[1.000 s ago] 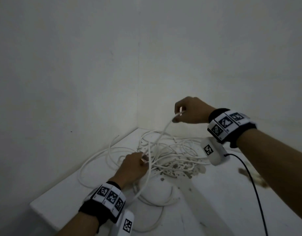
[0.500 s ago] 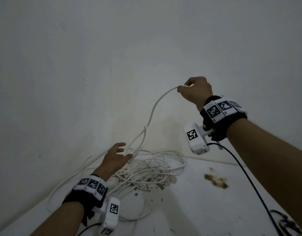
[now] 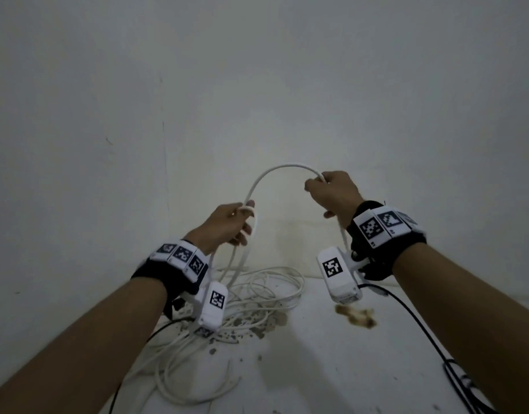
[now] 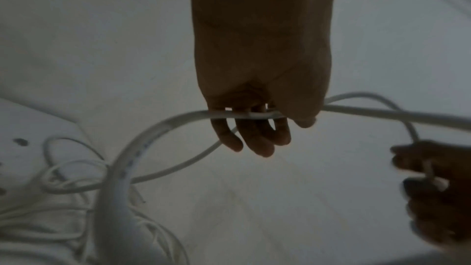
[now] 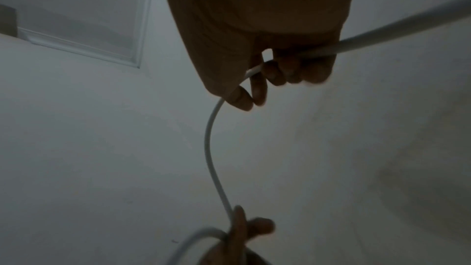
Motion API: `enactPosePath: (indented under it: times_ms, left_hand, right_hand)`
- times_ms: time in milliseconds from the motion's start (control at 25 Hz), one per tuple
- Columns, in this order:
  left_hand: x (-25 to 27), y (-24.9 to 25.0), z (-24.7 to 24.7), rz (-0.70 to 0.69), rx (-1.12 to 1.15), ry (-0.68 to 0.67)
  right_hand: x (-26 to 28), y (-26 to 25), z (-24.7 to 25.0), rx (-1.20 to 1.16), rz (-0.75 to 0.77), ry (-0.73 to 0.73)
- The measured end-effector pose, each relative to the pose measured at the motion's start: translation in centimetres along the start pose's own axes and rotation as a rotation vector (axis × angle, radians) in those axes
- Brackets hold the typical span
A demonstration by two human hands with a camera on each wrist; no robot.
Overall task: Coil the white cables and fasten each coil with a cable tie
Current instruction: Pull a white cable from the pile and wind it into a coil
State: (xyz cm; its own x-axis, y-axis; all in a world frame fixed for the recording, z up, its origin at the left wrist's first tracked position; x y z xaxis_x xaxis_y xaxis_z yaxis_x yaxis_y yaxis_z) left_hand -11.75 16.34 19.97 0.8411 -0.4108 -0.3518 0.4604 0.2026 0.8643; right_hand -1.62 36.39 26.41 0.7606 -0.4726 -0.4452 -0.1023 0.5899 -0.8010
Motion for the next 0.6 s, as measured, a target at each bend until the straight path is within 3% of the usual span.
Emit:
enactPosePath:
  times_ms: [80, 160, 280, 400, 480, 600]
  left_hand:
    - [-1.2, 2.0, 0.2, -0.05, 0.009, 0.05]
    - [-2.0, 3.3, 0.0, -0.171, -0.208, 0.054]
    - [-2.2, 2.2, -2.8, -0.171, -0.49, -0.178]
    - [-0.9, 1.0, -6.8, -0.013, -0.342, -0.457]
    - [-1.0, 1.4, -7.4, -0.034, -0.223, -0.431]
    - [-1.7, 1.6, -5.1, -0.12, -0.234, -0.215]
  right_hand:
    - [0.4, 2.0, -0.9, 0.039, -0.093, -0.175]
    - [0.2, 3.9, -0.8, 0.035, -0.172, -0.212]
    - [-0.4, 4.3, -0.6, -0.03, -0.053, -0.141]
    - [1.4, 3.0, -4.1, -0.005, 0.061, -0.403]
    - [2.8, 2.7, -6.8, 0.034, 0.092, -0.542]
    - [3.5, 3.7, -8.3, -0.124, 0.006, -0.521]
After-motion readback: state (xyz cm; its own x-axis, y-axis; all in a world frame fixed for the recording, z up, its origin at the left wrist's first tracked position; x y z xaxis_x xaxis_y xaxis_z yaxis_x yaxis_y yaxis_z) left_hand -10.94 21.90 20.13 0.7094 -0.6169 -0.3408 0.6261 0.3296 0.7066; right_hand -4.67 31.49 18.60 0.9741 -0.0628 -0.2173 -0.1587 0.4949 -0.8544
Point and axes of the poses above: each hand's wrist, its own x-axis away from the middle knuckle, its own z-axis out of the back of the hand, y = z × x, the point moved 7 cm from there along -x, towards the middle knuckle
